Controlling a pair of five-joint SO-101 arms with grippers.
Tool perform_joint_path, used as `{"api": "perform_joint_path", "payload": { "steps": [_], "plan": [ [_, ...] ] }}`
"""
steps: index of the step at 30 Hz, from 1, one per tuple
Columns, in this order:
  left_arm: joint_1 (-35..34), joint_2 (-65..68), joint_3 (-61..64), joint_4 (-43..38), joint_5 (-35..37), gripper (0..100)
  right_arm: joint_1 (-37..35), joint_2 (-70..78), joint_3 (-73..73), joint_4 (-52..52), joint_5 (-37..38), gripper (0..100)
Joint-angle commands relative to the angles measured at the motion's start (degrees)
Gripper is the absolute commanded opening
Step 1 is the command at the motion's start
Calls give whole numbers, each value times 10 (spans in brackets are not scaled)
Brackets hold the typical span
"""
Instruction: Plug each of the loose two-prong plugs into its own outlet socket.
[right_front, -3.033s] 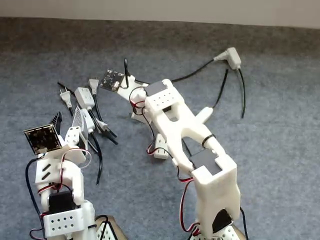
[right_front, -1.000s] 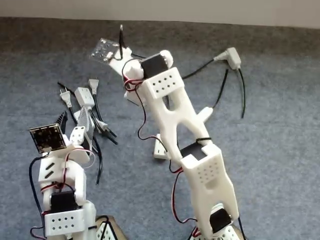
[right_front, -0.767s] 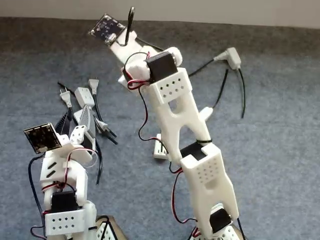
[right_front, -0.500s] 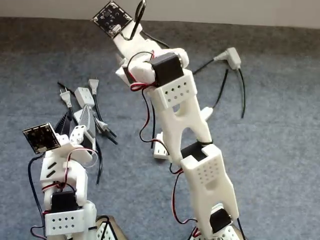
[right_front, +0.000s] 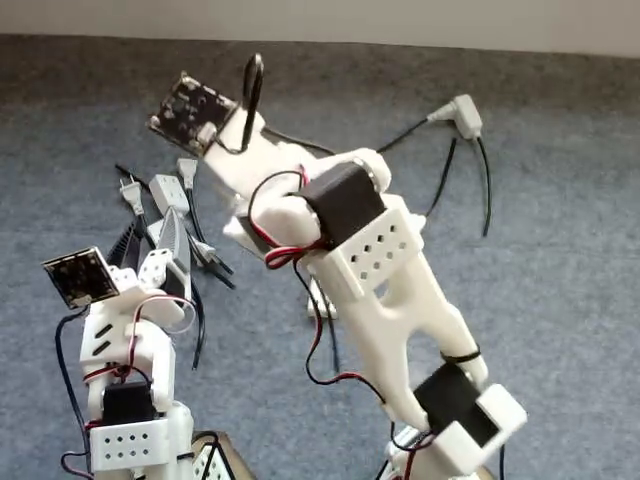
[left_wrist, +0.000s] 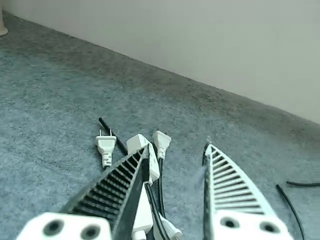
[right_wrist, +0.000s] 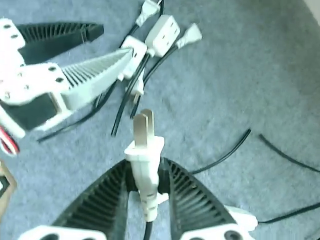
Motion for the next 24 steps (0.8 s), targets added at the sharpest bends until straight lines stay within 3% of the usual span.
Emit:
{"api": "perform_joint_path", "payload": {
  "steps": [1,4,8,12,24],
  "plan": [
    [18,-5,10,-41,84,188,29,-51,81,7,55,8],
    [63,-6,10,-80,105,189,32,-69,130,7,92,8],
    [146,-6,10,-142,45,189,43,-83,173,7,136,8],
    [217,-6,10,-152,2,189,54,-80,182,-5,141,8],
    [234,0,10,-149,-5,189,50,-78,209,-58,127,8]
  ]
}}
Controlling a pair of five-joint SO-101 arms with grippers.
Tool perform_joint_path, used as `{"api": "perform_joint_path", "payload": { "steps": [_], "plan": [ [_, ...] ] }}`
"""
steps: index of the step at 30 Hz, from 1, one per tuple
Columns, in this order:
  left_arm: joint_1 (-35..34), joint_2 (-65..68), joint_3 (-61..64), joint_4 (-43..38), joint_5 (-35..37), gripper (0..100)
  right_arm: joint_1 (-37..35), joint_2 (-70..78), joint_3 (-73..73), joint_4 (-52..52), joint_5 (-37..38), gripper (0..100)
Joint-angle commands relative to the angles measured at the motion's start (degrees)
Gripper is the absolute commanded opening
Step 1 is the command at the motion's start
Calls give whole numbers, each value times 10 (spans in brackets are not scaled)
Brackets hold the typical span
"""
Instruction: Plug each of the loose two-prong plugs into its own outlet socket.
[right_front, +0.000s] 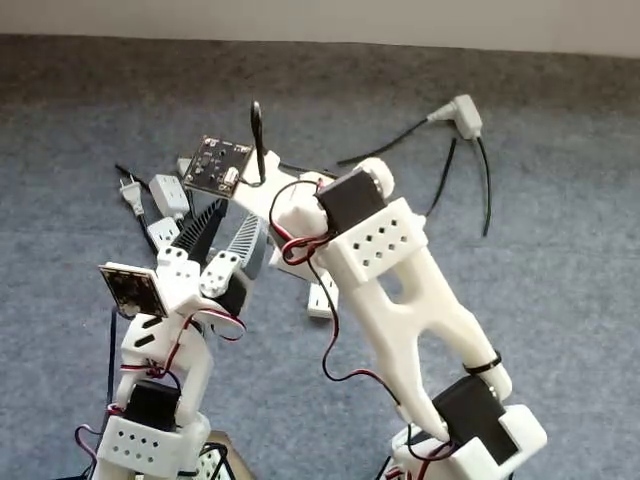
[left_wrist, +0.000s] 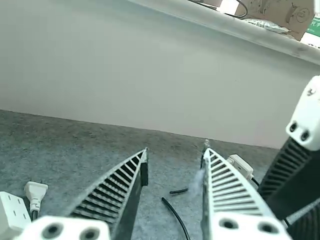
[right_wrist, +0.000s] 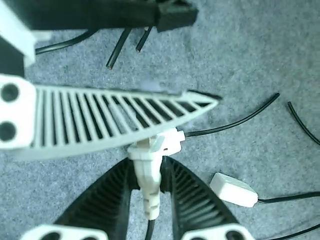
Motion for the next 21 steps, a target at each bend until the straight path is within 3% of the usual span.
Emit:
{"api": "perform_joint_path", "payload": {
  "steps": [1,7,21],
  "plan": [
    [8,0,10,-6,-3,189,3,-23,-6,-7,-21,8],
    [56,0,10,29,-4,189,-16,-44,-38,15,-34,8],
    [64,0,10,55,-4,189,-34,-126,-36,25,-35,8]
  ]
}}
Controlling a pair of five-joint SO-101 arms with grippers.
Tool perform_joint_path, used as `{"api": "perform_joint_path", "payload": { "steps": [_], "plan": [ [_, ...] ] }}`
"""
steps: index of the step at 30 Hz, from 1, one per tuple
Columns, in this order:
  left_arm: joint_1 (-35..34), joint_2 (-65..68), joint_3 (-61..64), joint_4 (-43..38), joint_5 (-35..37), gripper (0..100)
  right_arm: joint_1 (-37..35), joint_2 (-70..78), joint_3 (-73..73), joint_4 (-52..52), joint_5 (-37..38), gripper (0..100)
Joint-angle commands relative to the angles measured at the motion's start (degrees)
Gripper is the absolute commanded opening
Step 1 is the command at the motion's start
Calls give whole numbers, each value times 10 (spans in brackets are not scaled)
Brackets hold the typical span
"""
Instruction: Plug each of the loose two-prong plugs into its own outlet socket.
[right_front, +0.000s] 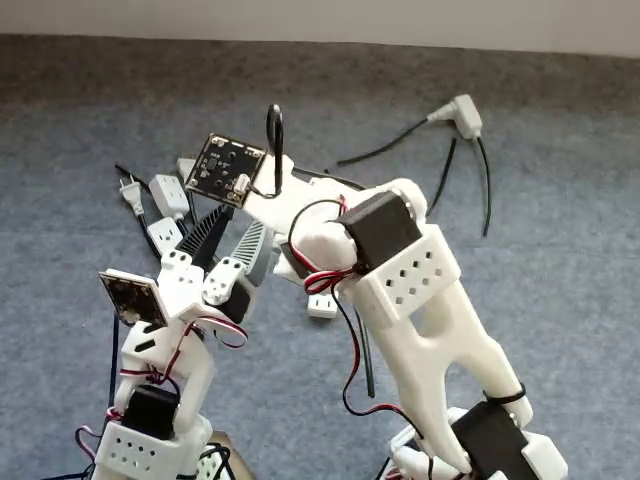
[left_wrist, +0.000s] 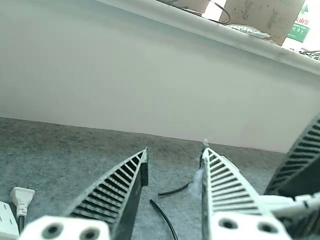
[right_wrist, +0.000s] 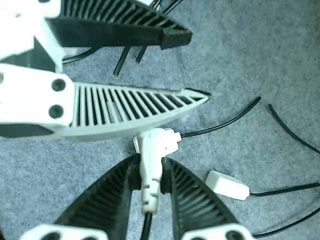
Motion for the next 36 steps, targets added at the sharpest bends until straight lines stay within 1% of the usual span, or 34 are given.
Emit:
{"api": "perform_joint_path", "payload": {
  "steps": [1,12,16,19,33,36],
  "plan": [
    [17,7,11,12,-4,189,-15,-35,-31,3,-8,8],
    [18,7,11,12,-4,189,-15,-35,-29,-11,-10,8],
    [40,7,11,15,-4,189,-15,-30,-28,-38,-46,8],
    [51,7,11,25,-4,189,-25,-31,-28,-38,-46,8],
    [52,7,11,25,-4,189,-29,-35,-28,-43,-49,8],
    [52,7,11,25,-4,189,-48,-35,-28,-43,-49,8]
  ]
}}
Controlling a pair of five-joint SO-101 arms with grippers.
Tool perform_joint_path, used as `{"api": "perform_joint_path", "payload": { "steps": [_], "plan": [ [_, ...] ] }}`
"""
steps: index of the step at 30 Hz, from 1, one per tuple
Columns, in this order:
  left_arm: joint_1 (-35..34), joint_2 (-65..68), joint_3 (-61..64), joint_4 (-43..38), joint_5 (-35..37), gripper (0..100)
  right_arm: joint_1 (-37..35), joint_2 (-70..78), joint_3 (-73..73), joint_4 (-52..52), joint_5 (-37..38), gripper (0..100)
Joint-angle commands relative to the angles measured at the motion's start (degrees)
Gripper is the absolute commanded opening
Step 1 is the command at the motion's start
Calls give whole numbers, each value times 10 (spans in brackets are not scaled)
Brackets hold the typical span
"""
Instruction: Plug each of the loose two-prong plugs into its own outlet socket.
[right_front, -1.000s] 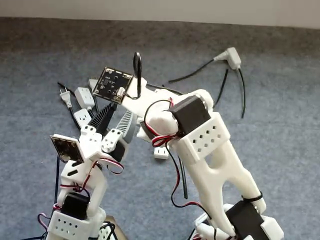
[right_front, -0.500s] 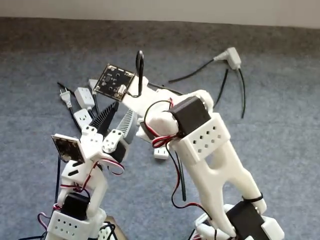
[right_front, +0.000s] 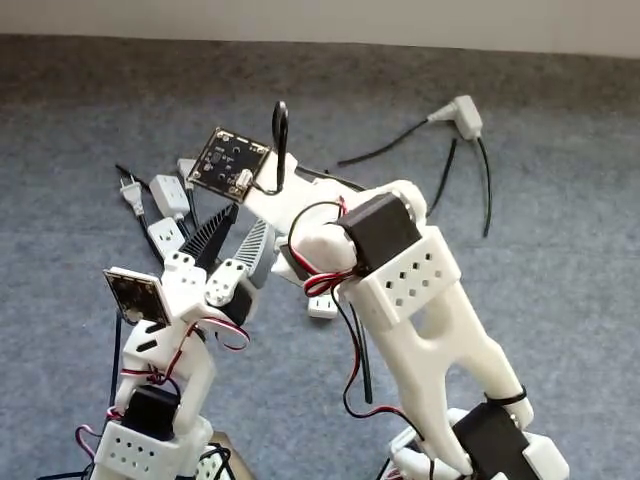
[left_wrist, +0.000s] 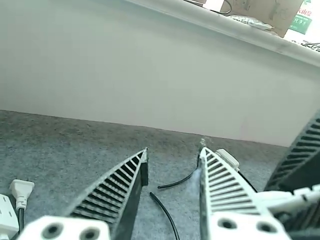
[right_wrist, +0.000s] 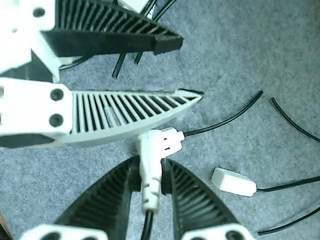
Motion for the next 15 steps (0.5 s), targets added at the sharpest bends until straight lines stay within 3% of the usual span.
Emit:
{"api": "perform_joint_path", "payload": {
  "steps": [1,15],
  "plan": [
    [32,8,11,10,-4,189,-37,-34,-29,-31,-10,8],
    [32,8,11,18,-4,189,-54,-34,-30,-58,-10,8]
  ]
}}
